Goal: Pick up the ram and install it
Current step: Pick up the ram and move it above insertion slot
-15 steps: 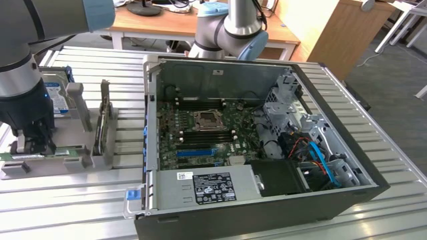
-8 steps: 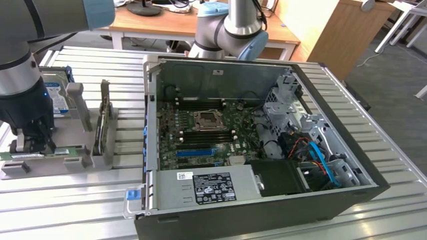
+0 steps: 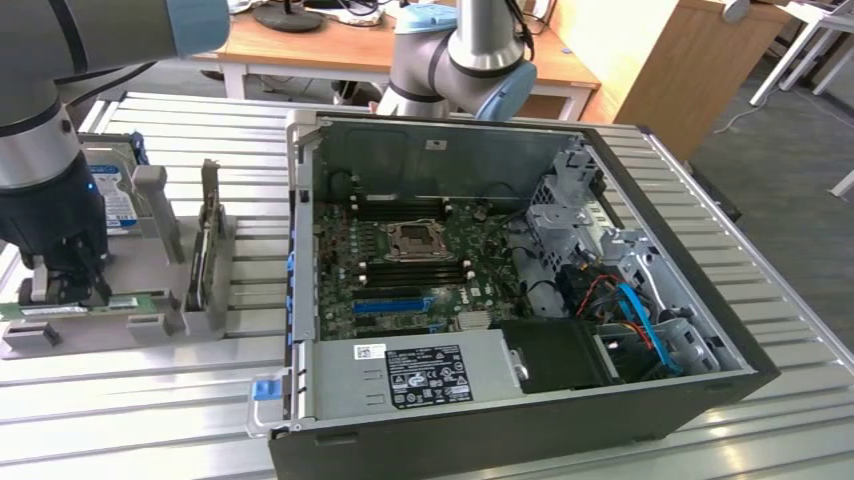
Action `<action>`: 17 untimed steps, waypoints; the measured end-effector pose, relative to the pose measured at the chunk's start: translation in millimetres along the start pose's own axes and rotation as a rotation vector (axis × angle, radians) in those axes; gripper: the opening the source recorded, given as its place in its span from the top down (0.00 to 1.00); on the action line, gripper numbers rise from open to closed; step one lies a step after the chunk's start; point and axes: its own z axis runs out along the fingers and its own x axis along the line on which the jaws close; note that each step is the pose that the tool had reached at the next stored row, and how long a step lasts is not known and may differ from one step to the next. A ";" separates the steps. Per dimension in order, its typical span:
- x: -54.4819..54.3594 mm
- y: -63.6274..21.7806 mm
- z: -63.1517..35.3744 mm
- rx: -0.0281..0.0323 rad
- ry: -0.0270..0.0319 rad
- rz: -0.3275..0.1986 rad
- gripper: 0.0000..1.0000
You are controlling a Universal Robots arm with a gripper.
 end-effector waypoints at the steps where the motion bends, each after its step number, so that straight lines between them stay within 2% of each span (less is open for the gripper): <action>1: 0.0 0.0 -0.3 -0.0001 0.0001 0.000 0.88; 6: 0.0 -0.2 -3.4 -0.0002 0.0001 0.000 0.88; 17: -0.3 -0.1 -18.0 0.0000 0.0000 0.000 0.88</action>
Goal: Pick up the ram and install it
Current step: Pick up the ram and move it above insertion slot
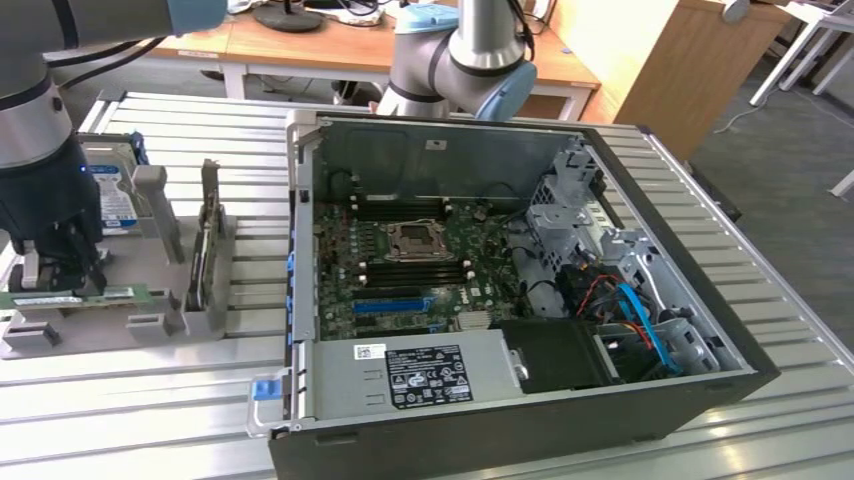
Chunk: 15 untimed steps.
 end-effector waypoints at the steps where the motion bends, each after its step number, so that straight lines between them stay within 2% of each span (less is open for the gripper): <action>1: 0.0 0.1 -1.6 0.0000 0.0000 0.000 0.88; 8: -0.3 0.4 -13.7 -0.0001 0.0000 0.000 0.88; 15: -0.4 0.4 -21.3 -0.0001 0.0000 0.000 0.88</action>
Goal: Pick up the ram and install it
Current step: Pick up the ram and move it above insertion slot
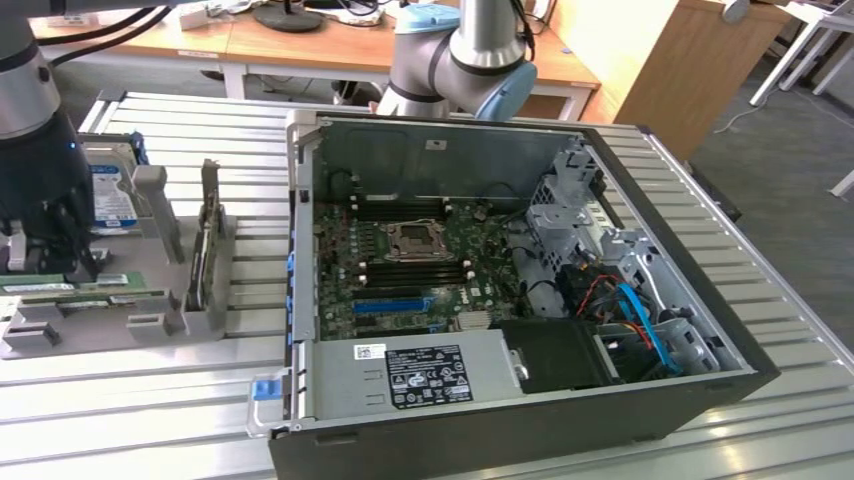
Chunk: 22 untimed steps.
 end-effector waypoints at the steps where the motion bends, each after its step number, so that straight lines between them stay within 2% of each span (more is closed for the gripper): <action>1: 0.0 0.0 -1.0 0.0001 0.0000 0.000 0.88; 16: -0.2 0.0 -12.1 -0.0001 0.0000 0.000 0.88; 22: -0.4 -0.2 -20.2 -0.0003 0.0000 0.000 0.88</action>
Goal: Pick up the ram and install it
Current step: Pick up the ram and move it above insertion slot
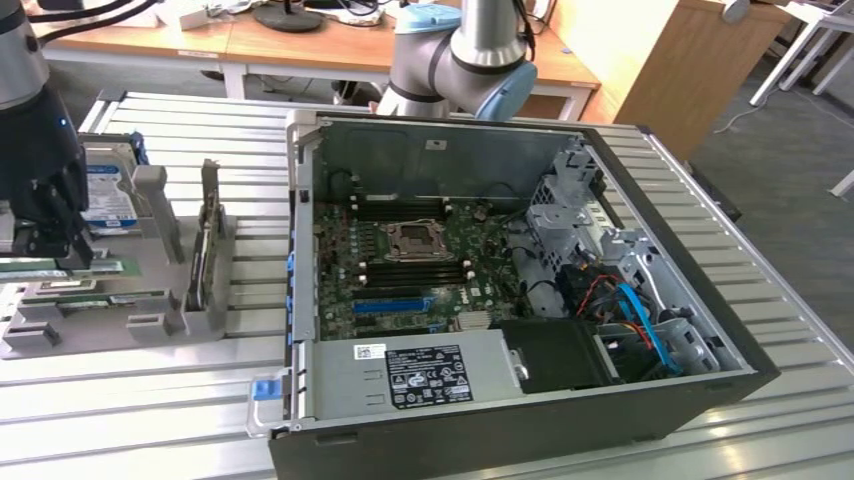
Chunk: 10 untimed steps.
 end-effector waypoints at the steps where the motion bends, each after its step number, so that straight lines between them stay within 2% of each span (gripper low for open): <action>1: 0.0 0.0 -1.4 0.0000 0.0001 0.000 0.88; 10: -0.2 -0.3 -13.2 -0.0003 0.0001 0.000 0.88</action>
